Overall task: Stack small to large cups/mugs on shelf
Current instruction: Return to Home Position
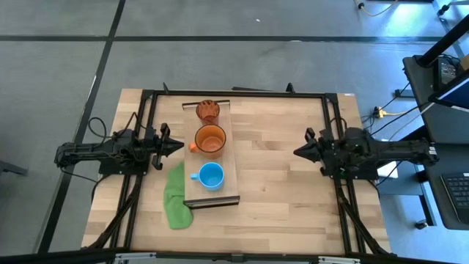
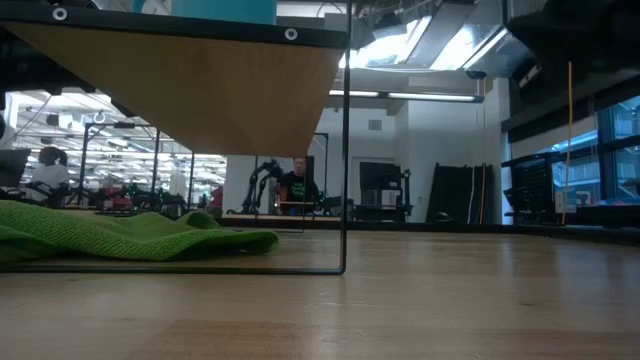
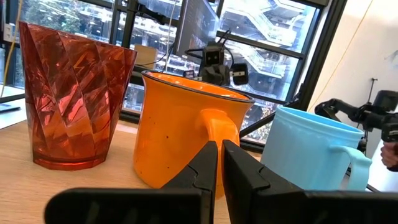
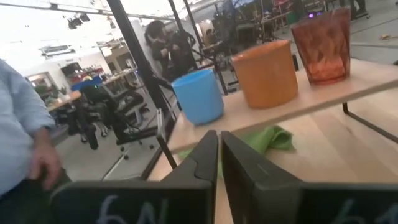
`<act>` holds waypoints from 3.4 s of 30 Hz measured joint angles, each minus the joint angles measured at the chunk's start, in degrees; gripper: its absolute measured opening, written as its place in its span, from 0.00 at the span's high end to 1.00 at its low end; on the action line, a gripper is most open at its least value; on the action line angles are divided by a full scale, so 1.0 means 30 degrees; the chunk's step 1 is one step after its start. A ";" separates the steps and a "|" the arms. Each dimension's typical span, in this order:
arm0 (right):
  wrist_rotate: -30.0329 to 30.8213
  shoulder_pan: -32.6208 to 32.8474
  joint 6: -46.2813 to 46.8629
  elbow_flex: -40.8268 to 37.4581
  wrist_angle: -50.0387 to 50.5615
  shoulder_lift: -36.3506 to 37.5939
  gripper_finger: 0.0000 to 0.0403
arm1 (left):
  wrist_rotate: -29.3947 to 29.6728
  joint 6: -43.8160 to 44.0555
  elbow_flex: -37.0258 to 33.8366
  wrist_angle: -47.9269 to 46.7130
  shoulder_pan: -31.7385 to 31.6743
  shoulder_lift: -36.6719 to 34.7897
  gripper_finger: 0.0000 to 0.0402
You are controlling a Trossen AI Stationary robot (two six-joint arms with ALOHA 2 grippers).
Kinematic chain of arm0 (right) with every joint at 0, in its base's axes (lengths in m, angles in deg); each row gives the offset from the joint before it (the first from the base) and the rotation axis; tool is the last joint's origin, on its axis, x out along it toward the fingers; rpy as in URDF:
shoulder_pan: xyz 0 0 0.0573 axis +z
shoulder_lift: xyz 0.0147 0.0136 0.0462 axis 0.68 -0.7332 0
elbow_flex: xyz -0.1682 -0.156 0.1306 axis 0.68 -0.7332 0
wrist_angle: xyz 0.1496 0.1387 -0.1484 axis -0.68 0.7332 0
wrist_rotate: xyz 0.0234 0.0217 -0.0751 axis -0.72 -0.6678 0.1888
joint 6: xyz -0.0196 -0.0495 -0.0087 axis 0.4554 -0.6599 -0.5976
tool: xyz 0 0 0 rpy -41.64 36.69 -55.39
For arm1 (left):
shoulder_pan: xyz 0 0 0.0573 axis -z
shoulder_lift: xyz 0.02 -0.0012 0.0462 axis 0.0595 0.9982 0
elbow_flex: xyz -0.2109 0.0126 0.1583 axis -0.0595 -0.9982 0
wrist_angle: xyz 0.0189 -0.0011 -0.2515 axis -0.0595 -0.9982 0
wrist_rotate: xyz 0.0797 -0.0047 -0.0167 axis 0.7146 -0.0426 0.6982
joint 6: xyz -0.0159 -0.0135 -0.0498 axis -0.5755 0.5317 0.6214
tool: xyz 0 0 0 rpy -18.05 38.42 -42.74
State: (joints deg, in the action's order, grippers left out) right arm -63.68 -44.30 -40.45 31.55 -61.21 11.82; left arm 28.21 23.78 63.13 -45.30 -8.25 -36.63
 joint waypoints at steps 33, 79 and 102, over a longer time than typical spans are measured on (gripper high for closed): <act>-0.2345 -0.1106 -0.4680 -0.2693 -0.0629 0.3254 0.94 | 0.0000 -0.0006 0.0000 0.0000 -0.0006 0.0001 0.96; -0.3107 -0.2338 -0.4254 -0.3233 -0.1263 0.3395 0.94 | 0.0000 -0.0007 0.0007 0.0000 -0.0001 -0.0004 0.96; -0.3818 -0.2601 -0.3900 -0.3426 -0.0853 0.3393 0.94 | -0.0007 -0.0007 0.0007 0.0000 0.0000 0.0000 0.96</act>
State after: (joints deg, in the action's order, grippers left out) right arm -75.13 -52.10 -52.15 21.27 -63.77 21.99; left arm 28.19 23.76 63.15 -45.30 -8.25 -36.63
